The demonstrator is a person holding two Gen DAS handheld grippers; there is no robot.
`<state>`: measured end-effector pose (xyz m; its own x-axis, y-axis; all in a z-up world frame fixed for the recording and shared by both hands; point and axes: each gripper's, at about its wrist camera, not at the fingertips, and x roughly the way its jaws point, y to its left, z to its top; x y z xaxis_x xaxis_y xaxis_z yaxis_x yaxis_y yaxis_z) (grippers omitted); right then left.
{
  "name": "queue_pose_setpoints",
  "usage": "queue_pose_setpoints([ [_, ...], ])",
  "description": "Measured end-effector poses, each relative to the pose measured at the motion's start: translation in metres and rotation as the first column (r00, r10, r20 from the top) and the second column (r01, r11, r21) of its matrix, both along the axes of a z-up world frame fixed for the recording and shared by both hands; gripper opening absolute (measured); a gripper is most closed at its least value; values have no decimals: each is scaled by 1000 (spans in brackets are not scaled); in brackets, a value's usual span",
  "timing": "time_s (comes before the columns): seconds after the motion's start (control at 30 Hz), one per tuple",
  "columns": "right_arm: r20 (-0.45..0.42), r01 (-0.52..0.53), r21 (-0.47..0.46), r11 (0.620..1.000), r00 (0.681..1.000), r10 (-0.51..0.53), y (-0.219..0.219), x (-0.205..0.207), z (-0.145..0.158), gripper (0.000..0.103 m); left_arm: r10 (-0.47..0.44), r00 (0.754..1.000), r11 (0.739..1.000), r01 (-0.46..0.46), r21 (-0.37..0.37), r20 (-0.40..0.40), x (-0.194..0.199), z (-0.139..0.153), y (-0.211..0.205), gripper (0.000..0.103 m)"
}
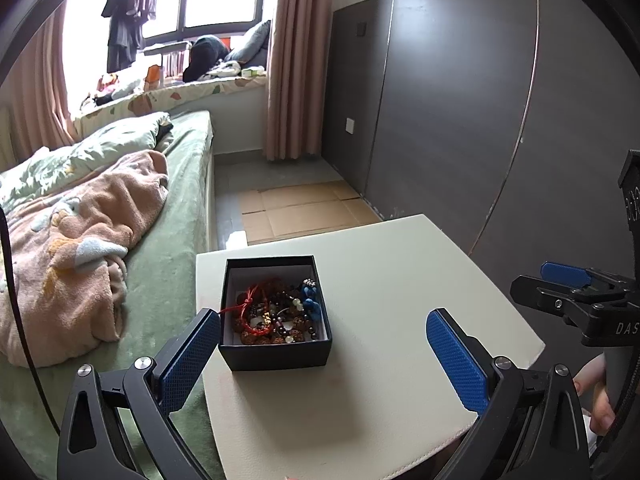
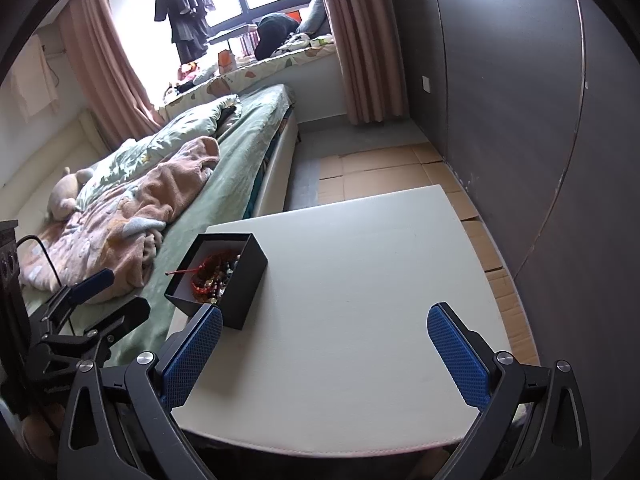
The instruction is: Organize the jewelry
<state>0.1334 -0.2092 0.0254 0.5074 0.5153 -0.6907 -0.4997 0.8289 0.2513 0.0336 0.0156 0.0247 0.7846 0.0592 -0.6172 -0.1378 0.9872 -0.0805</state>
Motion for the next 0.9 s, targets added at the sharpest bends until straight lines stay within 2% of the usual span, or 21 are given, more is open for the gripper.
queue_pose_setpoints([
  [0.37, 4, -1, -4, 1000, 1000, 1, 0, -1, 0, 103, 18, 999, 1000, -17, -10, 45, -5, 9, 3, 103],
  [0.53, 0, 1, -6, 1000, 1000, -1, 1, -1, -1, 103, 38, 999, 999, -38, -1, 38, -5, 8, 3, 103],
  [0.73, 0, 5, -8, 1000, 1000, -5, 0, -1, -2, 103, 29, 1000, 999, -28, -16, 8, -2, 3, 1, 103],
  [0.9, 1, 4, -15, 1000, 1000, -4, 2, -4, -2, 103, 24, 1000, 999, -23, -22, 11, -3, 3, 0, 103],
])
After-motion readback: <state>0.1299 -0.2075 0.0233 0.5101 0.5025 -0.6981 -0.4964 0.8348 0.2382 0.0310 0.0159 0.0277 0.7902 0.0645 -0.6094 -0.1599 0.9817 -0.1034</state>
